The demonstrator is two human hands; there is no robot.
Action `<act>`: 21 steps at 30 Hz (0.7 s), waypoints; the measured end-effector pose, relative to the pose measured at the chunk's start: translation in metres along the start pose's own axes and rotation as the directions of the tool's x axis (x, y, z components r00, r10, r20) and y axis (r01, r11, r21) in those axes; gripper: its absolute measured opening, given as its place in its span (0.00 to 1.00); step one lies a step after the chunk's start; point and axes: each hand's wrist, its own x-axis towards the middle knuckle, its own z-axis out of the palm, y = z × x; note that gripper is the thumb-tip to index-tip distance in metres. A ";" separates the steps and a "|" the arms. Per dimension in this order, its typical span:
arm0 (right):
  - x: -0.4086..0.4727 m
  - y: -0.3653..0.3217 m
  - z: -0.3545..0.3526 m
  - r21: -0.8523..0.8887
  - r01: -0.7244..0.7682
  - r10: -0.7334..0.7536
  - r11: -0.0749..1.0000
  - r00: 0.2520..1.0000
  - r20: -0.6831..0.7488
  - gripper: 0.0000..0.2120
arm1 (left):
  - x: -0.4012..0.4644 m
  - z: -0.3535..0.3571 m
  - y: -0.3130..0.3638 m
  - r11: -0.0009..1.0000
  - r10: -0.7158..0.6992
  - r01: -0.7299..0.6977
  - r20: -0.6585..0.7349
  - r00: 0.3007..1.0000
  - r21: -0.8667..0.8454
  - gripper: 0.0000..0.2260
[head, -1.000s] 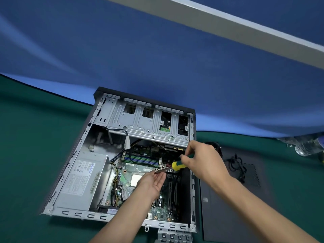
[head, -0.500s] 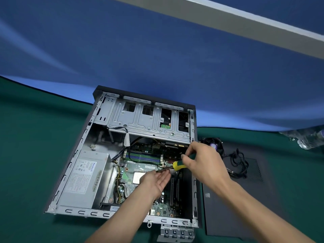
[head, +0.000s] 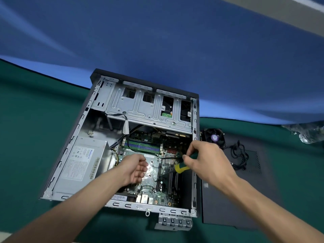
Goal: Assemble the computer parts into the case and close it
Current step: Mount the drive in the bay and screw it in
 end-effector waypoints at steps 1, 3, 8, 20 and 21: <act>-0.001 0.000 0.000 -0.014 0.000 0.001 1.000 1.000 0.018 0.09 | 0.003 0.001 0.001 0.999 0.017 -0.016 -0.009 1.000 0.039 0.13; -0.003 0.001 -0.001 -0.049 -0.002 0.004 0.999 0.999 0.051 0.09 | 0.007 0.005 0.003 0.994 0.062 -0.060 -0.018 0.998 0.093 0.13; -0.007 0.002 -0.002 -0.125 0.014 0.003 0.992 0.991 0.133 0.09 | 0.013 0.017 0.006 0.964 0.123 -0.127 0.035 0.992 0.232 0.11; -0.007 -0.003 0.017 -0.287 0.087 -0.036 0.954 0.983 0.181 0.11 | 0.021 0.018 0.004 0.903 0.234 -0.239 0.057 0.971 0.357 0.08; -0.006 -0.003 0.019 -0.299 0.096 -0.042 0.949 0.983 0.181 0.11 | 0.021 0.017 0.004 0.897 0.247 -0.251 0.058 0.967 0.365 0.08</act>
